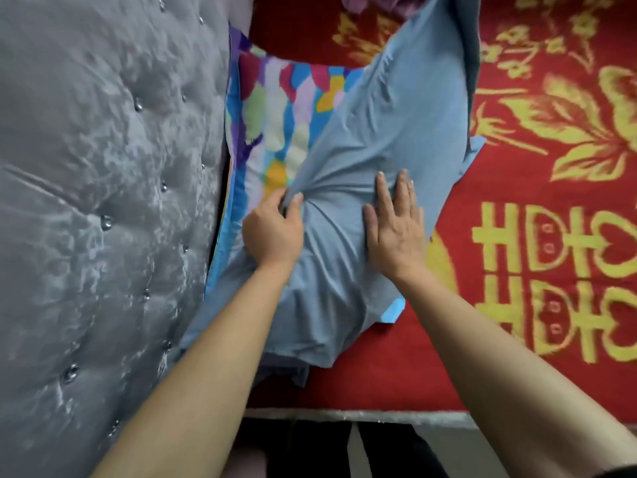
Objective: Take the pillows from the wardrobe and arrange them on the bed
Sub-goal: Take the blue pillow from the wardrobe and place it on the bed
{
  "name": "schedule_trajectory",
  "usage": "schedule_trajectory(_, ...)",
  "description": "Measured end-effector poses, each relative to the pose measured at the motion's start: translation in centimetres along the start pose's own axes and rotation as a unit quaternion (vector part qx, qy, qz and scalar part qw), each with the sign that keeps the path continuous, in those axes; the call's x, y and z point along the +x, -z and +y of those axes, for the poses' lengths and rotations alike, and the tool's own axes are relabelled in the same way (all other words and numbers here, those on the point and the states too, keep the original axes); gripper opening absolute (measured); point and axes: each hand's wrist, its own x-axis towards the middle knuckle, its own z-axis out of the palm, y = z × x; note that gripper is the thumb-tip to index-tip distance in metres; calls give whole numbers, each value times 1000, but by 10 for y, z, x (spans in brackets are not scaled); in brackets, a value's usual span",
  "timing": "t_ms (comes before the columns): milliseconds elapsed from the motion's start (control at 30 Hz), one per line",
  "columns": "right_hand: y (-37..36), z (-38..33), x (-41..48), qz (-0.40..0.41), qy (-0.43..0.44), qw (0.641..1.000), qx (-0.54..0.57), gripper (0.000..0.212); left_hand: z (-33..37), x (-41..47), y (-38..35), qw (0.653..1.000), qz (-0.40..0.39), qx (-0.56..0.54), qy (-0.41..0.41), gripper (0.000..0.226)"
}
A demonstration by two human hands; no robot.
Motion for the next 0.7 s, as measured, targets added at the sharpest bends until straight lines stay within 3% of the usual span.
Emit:
schedule_trajectory(100,-30,23,-23,-83,-199,976,22,84,-26,26,-12,996,4,74,-47,49)
schedule_trajectory(167,-46,39,-37,-115,-329,932,99,99,-47,33,-18,982,-3,174,-80,67)
schedule_trajectory(233,-58,49,-43,-111,-404,889,185,108,-71,32,-24,963,-67,241,-99,78)
schedule_trajectory(333,-73,50,-46,-89,-406,865,282,111,-108,25,-37,936,-172,302,-49,83)
schedule_trajectory(400,-79,45,-45,-65,-390,864,311,109,-119,25,-45,931,-181,316,-27,82)
schedule_trajectory(533,-83,37,-42,-13,-380,873,306,98,-115,35,-55,936,-150,318,-23,60)
schedule_trajectory(700,-59,9,-26,89,-341,896,272,53,-86,37,-46,983,-42,180,-9,40)
